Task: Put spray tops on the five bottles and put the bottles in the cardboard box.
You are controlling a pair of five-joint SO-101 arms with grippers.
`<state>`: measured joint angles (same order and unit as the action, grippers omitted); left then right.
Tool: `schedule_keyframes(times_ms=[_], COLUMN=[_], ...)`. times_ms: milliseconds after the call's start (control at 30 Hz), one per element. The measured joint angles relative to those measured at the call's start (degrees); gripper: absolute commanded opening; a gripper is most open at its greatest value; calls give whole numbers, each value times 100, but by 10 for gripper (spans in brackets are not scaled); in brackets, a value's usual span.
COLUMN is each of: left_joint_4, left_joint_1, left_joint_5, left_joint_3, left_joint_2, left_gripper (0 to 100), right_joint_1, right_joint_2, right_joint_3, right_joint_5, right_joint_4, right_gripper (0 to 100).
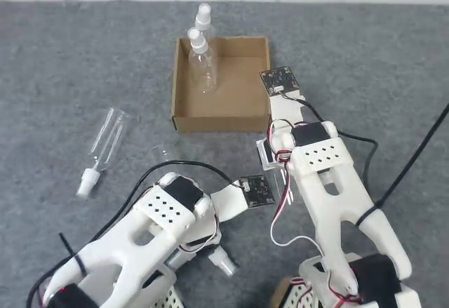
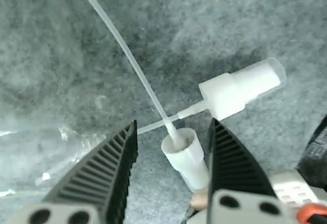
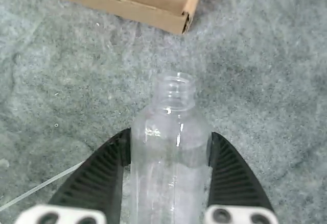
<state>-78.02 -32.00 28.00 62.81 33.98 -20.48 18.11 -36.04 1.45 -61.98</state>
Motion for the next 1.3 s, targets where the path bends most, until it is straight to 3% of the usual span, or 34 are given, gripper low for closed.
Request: schedule_keyframes(times_ms=[433,633,1100,1300], left_joint_4=[607,721,730,765], left_joint_1=[9,0,0,686], left_joint_5=[26,26,-220,-264], left_joint_3=[431,448,448,448], left_joint_2=[0,0,0,0], left_gripper=[196,80,14,14], right_joint_1=[0,0,0,62], right_joint_2=[0,0,0,0], right_joint_3=[0,0,0,0], right_joint_5=[0,0,0,0], right_joint_4=[0,0,0,0], right_gripper=[97,97,97,97])
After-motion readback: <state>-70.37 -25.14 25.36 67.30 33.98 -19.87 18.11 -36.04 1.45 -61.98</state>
